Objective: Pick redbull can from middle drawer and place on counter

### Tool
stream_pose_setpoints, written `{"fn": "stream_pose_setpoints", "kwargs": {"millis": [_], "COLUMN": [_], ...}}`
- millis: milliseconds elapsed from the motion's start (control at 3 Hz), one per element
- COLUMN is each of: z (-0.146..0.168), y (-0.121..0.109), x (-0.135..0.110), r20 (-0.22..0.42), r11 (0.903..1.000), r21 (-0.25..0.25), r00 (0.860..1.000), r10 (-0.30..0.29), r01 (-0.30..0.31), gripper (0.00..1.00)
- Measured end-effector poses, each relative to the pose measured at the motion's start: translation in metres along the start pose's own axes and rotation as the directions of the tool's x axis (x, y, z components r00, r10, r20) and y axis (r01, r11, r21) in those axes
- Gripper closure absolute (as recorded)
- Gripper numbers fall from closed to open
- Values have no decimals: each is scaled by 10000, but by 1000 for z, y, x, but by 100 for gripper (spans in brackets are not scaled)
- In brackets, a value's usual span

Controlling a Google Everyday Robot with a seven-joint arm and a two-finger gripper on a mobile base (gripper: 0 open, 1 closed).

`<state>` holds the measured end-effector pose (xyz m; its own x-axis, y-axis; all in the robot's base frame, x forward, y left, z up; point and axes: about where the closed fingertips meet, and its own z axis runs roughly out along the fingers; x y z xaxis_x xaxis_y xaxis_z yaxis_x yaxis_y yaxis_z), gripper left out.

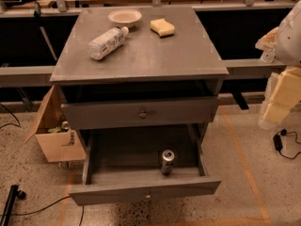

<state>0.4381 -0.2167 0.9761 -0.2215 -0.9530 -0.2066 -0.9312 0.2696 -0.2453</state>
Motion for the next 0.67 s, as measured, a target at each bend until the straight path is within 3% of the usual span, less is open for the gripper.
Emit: {"fn": "stream_pose_setpoints", "kwargs": {"millis": [333,667], "z": [0,11], "y": [0,3], "x": [0,-7], "r20": [1,516], "r11": [10000,9992], "r21": [2,-172], "r00": [10000,9980], "r10": [0,377], "r01": [0,-368], "gripper": [0,0]}}
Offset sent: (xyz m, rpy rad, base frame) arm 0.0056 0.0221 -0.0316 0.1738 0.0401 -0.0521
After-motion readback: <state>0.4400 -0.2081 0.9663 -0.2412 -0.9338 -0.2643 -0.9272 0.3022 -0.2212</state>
